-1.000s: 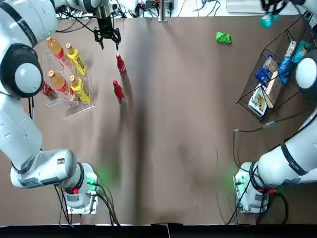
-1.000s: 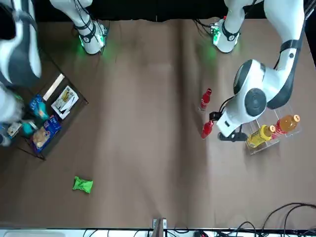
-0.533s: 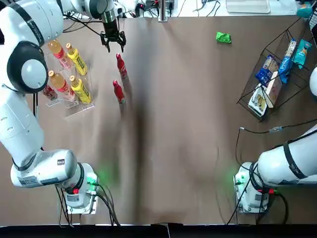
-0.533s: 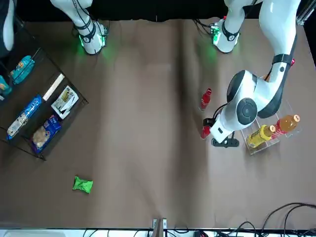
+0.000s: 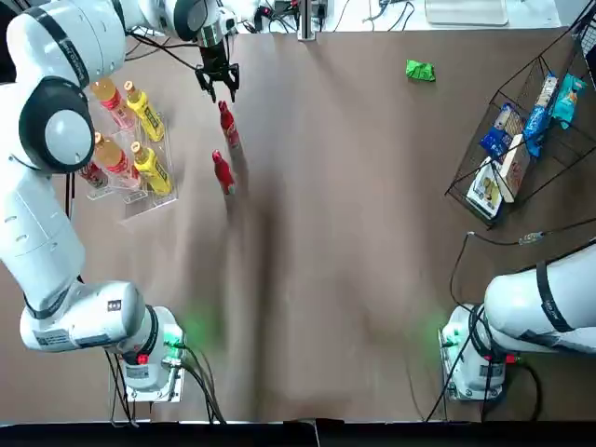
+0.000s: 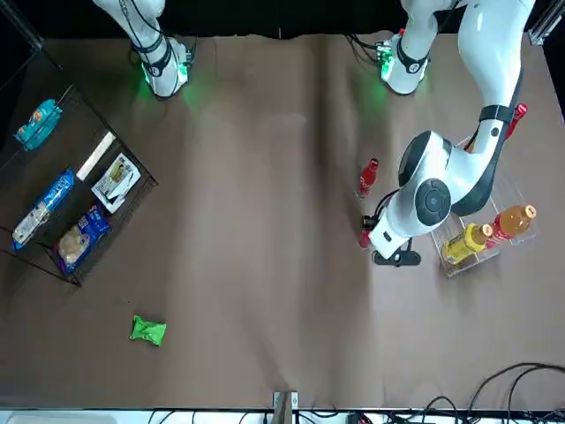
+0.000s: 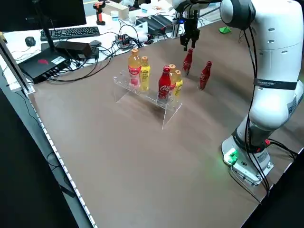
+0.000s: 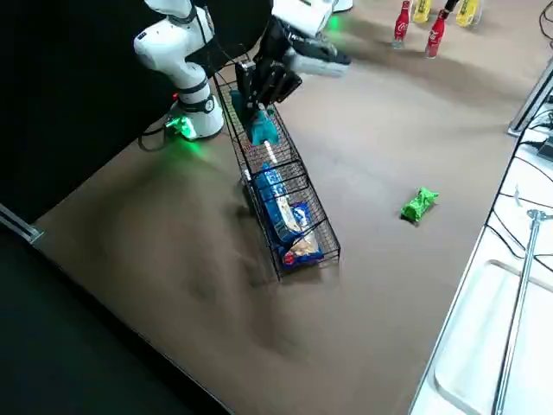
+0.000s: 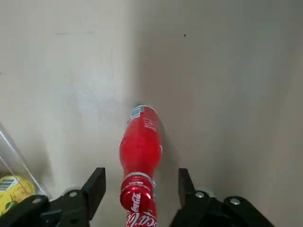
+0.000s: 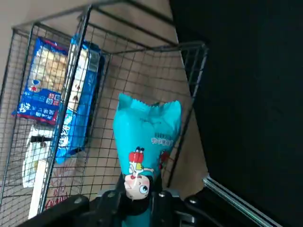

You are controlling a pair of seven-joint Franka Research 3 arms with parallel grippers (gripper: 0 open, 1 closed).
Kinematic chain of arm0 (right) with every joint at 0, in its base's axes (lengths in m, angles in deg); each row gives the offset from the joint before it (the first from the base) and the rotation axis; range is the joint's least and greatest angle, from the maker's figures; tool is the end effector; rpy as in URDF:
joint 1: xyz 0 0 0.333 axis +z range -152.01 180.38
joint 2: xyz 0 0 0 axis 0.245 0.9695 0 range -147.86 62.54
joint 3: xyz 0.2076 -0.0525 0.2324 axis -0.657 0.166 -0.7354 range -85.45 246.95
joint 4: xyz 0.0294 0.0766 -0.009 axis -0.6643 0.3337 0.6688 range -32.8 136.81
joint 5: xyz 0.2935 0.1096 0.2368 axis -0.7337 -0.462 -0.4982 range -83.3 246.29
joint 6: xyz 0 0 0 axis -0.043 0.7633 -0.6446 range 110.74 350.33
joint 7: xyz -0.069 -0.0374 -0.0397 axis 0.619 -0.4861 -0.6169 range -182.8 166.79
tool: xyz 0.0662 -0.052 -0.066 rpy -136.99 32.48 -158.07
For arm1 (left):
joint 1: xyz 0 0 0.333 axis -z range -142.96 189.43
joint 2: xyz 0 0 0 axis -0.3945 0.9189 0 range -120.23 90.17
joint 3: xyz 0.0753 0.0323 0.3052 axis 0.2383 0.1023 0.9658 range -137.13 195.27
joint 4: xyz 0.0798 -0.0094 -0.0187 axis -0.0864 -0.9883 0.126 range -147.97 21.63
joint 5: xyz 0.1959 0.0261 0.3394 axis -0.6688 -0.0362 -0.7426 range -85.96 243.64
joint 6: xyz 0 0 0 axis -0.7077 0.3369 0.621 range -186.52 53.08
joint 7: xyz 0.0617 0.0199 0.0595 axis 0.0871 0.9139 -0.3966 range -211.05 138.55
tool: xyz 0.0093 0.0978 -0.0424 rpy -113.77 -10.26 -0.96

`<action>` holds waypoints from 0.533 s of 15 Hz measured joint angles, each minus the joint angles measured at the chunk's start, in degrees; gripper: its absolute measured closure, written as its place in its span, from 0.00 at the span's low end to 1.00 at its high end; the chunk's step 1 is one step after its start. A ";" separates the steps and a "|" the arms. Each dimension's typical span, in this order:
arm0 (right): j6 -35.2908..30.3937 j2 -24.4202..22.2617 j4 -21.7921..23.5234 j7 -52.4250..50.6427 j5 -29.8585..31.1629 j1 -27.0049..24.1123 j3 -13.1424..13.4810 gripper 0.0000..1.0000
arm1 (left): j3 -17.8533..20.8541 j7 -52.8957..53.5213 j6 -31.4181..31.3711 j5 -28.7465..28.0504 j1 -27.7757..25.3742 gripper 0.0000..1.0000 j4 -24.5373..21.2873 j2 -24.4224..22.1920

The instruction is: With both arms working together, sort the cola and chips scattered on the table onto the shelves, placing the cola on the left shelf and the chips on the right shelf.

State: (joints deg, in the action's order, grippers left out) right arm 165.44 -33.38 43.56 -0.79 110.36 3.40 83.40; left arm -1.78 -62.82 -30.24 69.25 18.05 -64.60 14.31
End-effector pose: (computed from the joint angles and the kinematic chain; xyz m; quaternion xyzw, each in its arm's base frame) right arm 0.5539 -0.1899 0.5905 0.9432 -0.1892 -0.1182 0.2462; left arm 0.6132 -0.2345 0.3463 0.9952 -0.0075 -0.0965 0.0108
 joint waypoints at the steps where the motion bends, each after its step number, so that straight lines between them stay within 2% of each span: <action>1: 0.01 0.02 0.96 0.00 0.00 0.02 -0.13 0.78 | 0.04 -0.31 0.06 0.00 0.00 0.30 -0.07 0.07; 7: 3.38 0.27 8.07 0.06 -0.01 0.45 -1.09 0.78 | 0.04 -1.27 2.02 -0.03 0.04 0.38 -0.44 0.32; 8: 3.31 0.26 8.32 0.06 -0.01 0.63 -1.26 0.78 | 0.04 -1.52 2.11 -0.04 0.04 0.45 -0.46 0.32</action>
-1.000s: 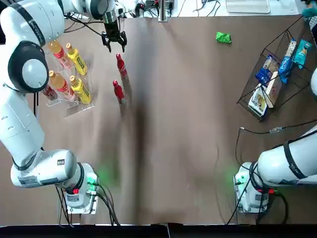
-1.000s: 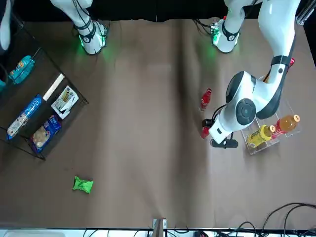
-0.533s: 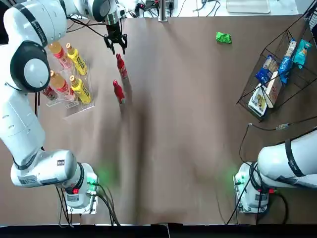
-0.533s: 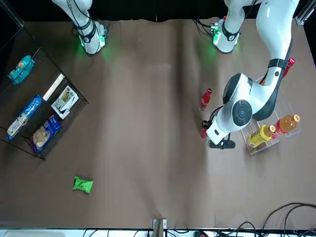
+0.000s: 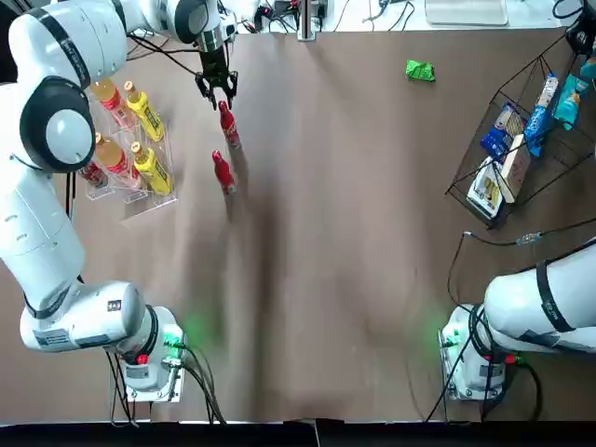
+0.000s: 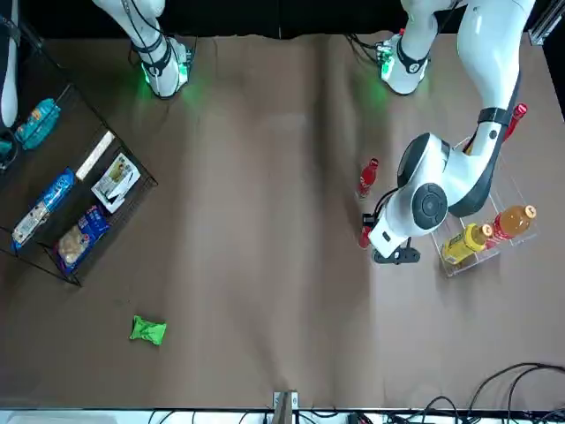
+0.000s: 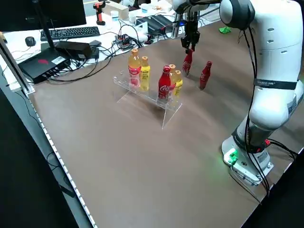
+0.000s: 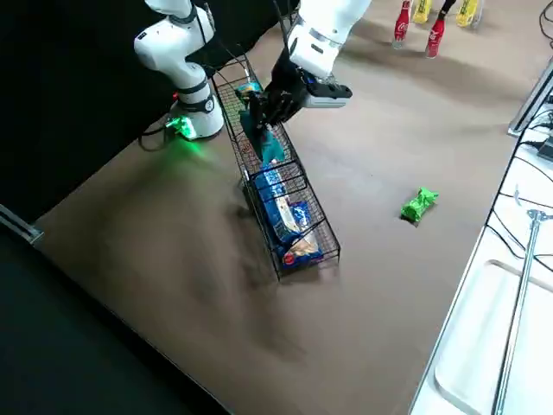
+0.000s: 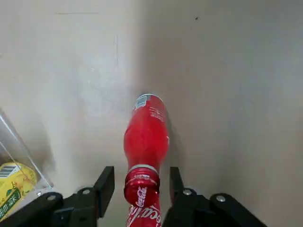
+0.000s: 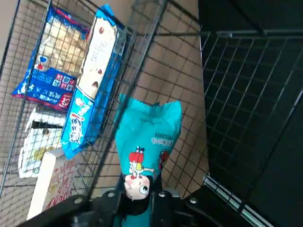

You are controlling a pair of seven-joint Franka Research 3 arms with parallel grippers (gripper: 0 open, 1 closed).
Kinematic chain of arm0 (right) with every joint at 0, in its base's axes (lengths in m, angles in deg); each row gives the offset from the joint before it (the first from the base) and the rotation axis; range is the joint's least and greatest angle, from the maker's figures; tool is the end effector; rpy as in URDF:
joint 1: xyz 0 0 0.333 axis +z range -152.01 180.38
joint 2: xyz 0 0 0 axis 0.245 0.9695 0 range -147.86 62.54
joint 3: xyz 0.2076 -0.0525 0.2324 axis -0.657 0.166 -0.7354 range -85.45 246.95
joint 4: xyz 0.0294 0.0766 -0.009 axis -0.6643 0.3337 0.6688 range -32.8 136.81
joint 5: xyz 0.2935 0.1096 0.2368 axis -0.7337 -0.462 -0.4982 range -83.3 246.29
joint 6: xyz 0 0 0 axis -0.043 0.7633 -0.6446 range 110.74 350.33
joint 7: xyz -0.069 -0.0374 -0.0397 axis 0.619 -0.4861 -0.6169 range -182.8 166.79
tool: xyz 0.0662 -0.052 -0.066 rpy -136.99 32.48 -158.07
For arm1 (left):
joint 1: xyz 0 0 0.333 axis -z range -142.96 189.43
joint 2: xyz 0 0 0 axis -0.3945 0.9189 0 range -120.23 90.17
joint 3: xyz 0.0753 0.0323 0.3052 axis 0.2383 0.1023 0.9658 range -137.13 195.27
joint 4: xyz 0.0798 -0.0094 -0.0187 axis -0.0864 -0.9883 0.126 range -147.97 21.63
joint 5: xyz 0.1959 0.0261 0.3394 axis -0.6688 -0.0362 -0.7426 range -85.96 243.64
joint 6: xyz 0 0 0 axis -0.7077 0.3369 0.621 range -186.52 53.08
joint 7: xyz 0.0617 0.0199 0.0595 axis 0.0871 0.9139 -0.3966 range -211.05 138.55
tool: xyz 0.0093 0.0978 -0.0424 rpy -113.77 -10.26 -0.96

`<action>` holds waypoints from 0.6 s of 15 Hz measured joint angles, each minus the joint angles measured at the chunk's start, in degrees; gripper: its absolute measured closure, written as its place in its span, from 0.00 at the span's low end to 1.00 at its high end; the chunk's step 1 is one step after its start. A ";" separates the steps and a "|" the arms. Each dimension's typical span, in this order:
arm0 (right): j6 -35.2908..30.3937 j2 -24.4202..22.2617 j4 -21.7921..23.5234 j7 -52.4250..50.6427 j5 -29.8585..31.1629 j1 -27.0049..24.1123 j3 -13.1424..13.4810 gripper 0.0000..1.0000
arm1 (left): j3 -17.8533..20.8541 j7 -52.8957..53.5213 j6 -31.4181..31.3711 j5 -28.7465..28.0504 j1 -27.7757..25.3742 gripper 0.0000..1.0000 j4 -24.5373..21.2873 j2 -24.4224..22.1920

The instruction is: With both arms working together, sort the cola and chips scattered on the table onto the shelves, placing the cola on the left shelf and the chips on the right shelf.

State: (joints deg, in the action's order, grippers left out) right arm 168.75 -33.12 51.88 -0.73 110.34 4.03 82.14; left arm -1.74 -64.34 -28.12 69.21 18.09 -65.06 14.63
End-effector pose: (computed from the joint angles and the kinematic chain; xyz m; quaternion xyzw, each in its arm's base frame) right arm 0.5576 -0.1704 0.5251 0.9450 -0.1478 -0.1582 0.2451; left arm 0.6070 -0.2328 0.3370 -0.9929 -0.0037 0.1191 0.0009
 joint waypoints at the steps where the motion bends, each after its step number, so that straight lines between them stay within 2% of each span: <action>1: -0.37 0.00 0.23 0.00 0.00 0.35 -0.09 0.77 | 0.00 -0.30 0.18 0.00 0.00 0.45 -0.06 0.01; 9: -8.20 -0.46 1.16 -0.06 0.56 4.13 -0.08 0.75 | 0.00 -1.84 0.54 -0.01 0.00 0.52 -0.87 0.06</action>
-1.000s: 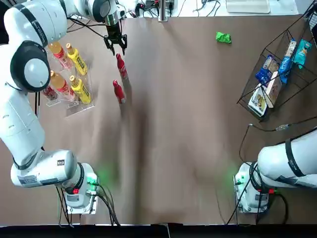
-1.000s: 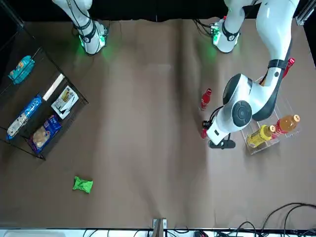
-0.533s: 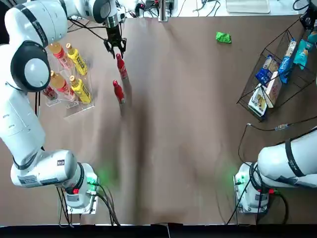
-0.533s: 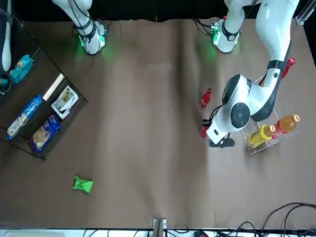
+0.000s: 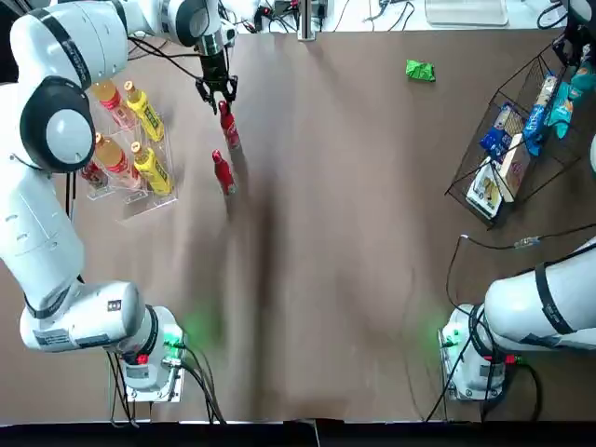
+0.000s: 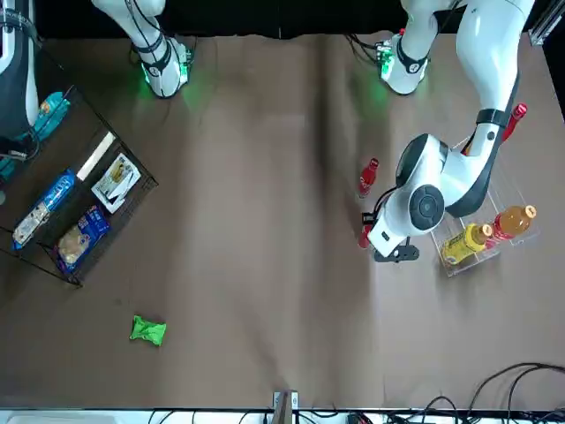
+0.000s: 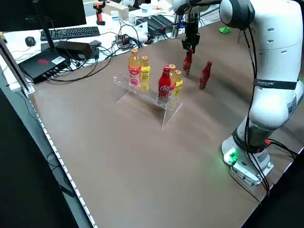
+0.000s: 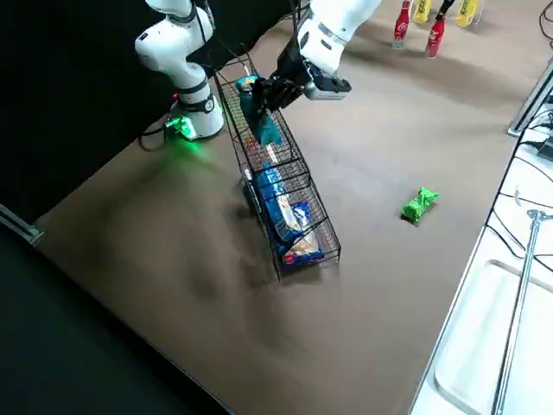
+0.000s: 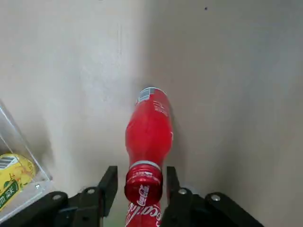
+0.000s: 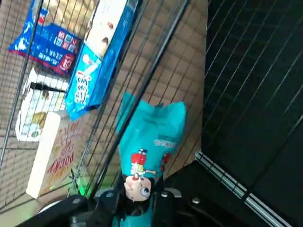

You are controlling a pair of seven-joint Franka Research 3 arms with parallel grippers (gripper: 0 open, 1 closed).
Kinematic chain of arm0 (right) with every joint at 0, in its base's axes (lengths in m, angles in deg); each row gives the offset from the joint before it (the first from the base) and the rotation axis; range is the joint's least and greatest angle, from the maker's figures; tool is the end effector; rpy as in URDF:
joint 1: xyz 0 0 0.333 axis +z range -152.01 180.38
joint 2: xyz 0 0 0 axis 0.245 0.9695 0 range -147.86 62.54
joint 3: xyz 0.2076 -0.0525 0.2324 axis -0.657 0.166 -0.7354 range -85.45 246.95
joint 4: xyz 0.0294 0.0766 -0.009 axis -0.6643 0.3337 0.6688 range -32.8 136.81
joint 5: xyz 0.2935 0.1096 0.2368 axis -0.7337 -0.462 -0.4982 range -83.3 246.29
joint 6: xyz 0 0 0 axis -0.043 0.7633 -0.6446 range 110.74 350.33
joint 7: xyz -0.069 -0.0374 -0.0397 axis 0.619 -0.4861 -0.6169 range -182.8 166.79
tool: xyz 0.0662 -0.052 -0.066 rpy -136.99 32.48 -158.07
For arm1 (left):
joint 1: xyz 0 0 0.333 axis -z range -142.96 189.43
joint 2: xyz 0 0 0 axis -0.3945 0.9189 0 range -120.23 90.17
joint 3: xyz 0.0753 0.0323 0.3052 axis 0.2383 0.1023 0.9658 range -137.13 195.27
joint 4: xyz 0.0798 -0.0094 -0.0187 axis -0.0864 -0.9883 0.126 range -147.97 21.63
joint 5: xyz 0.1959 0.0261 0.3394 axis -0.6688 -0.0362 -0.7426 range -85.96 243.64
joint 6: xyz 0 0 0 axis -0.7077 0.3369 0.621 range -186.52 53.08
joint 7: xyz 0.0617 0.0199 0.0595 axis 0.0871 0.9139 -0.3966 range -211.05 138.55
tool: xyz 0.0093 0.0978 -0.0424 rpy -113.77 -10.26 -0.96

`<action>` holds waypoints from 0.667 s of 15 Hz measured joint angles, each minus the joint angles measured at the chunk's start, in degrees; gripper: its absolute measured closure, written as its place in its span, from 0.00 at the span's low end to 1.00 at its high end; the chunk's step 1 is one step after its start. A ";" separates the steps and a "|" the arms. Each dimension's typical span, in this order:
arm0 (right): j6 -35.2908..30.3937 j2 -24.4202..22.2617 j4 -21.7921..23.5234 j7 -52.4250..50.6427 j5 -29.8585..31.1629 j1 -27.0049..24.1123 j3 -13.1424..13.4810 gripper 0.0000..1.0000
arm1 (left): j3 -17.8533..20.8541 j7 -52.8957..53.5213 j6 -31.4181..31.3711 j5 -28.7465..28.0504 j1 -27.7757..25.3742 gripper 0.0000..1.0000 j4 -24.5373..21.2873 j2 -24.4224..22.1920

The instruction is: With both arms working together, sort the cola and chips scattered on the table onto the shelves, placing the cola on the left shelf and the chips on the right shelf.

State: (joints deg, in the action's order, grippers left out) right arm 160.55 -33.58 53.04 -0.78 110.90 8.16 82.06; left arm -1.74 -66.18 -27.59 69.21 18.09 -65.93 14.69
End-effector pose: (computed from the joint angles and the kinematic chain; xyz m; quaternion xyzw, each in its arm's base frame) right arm 0.5458 -0.1319 0.5167 0.9323 -0.1270 -0.2227 0.2552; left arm 0.6019 -0.2325 0.3294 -0.9913 -0.0178 0.1303 0.0081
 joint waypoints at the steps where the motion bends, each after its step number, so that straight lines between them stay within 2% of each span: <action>1: -0.73 -0.02 0.10 0.00 0.00 0.37 0.00 0.75 | 0.00 -0.19 0.00 0.00 0.00 0.59 0.00 0.00; 2: -1.05 -0.03 0.11 0.00 0.21 0.66 0.01 0.70 | -0.01 -0.63 0.00 0.00 0.01 0.63 0.00 0.00; 4: -1.00 -0.21 -0.08 -0.17 0.81 0.77 0.08 0.55 | -0.04 -1.72 0.00 -0.02 0.03 0.68 0.00 0.00; 6: -0.94 -0.40 -0.24 -0.49 0.90 0.80 0.14 0.41 | -0.04 -1.99 -0.01 -0.02 0.02 0.68 0.03 0.00; 10: -1.01 -0.48 -0.86 -0.46 0.82 1.78 0.00 0.39 | 0.04 -1.68 -0.14 -0.43 -1.46 0.68 1.54 -0.88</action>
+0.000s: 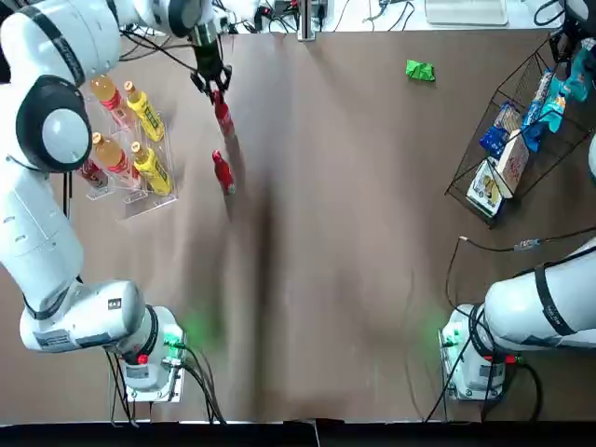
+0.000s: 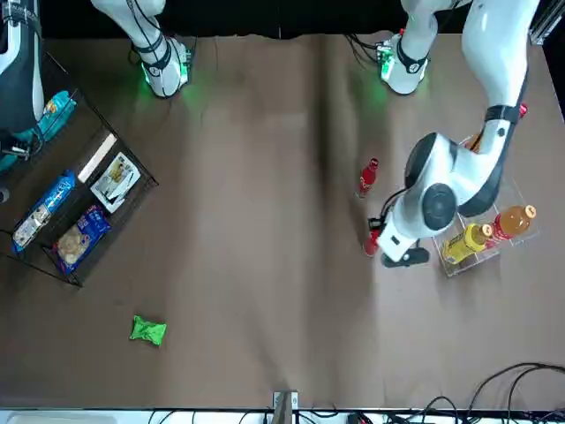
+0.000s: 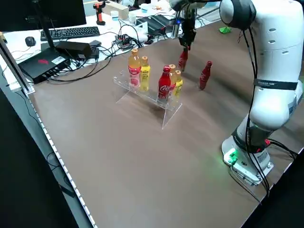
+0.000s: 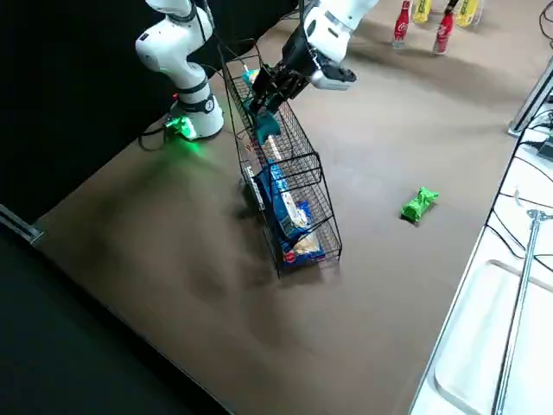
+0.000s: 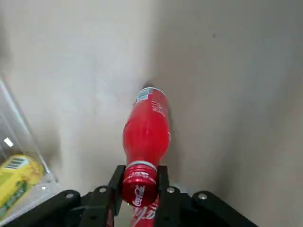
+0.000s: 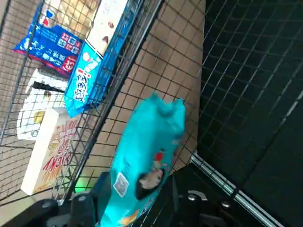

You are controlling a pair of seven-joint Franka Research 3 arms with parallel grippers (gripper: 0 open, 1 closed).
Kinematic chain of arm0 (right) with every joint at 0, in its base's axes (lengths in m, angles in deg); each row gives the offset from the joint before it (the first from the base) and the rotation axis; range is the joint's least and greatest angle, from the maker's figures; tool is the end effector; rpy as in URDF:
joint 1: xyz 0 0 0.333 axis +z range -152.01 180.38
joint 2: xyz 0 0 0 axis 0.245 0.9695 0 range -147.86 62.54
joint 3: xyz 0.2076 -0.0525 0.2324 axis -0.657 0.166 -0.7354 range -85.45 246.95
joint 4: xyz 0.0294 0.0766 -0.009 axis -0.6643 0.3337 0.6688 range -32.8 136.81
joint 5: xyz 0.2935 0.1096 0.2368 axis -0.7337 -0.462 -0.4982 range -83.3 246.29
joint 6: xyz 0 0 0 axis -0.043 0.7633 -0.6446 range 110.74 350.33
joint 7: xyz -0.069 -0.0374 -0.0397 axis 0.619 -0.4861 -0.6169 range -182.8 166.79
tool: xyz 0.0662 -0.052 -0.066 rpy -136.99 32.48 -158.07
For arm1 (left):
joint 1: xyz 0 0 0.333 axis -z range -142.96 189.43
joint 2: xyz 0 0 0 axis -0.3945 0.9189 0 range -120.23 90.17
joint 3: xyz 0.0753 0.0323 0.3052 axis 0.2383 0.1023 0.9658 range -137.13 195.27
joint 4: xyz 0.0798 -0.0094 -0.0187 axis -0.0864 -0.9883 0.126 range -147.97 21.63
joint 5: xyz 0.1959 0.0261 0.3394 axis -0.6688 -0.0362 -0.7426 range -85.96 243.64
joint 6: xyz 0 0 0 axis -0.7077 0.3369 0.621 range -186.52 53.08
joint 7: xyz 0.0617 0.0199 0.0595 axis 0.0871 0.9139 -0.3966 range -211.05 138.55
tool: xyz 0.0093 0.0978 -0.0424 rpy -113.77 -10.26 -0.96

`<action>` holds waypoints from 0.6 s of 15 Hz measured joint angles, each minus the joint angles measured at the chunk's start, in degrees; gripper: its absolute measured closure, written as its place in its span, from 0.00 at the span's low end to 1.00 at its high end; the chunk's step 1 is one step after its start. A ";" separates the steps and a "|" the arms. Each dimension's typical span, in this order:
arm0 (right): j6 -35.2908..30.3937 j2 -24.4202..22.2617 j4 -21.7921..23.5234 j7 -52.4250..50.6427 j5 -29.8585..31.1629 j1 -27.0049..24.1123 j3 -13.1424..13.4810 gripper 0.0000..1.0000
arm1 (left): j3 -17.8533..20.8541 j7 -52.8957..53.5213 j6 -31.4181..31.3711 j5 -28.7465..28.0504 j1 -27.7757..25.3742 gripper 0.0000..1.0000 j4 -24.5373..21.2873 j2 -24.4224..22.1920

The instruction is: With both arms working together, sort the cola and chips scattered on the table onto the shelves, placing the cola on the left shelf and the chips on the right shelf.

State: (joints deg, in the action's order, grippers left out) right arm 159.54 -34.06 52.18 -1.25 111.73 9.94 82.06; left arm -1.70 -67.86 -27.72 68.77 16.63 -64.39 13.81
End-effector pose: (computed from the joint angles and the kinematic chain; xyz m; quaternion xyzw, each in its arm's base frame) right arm 0.5473 -0.1167 0.5283 0.9329 -0.1140 -0.2166 0.2644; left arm 0.6152 -0.2158 0.3497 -0.9930 -0.0469 0.1081 0.0060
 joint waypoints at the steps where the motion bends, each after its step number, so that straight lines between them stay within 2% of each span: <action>1: 0.06 0.00 -0.58 0.00 0.00 0.16 -0.02 0.39 | -0.02 0.89 0.46 -0.12 -0.92 0.68 0.45 -1.02; 4: 0.15 -0.03 -2.59 0.01 0.03 0.30 0.02 0.39 | 0.00 6.73 6.51 -0.39 -4.44 0.68 1.06 -5.68; 9: 0.59 -0.02 -3.91 0.02 -0.04 0.32 0.02 0.39 | -0.08 22.89 19.47 -1.51 -12.84 0.68 1.10 -14.73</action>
State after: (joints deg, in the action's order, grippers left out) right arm 160.13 -34.08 48.28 -1.23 111.69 10.26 82.07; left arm -1.78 -44.97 -8.25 67.26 3.79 -63.30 -0.92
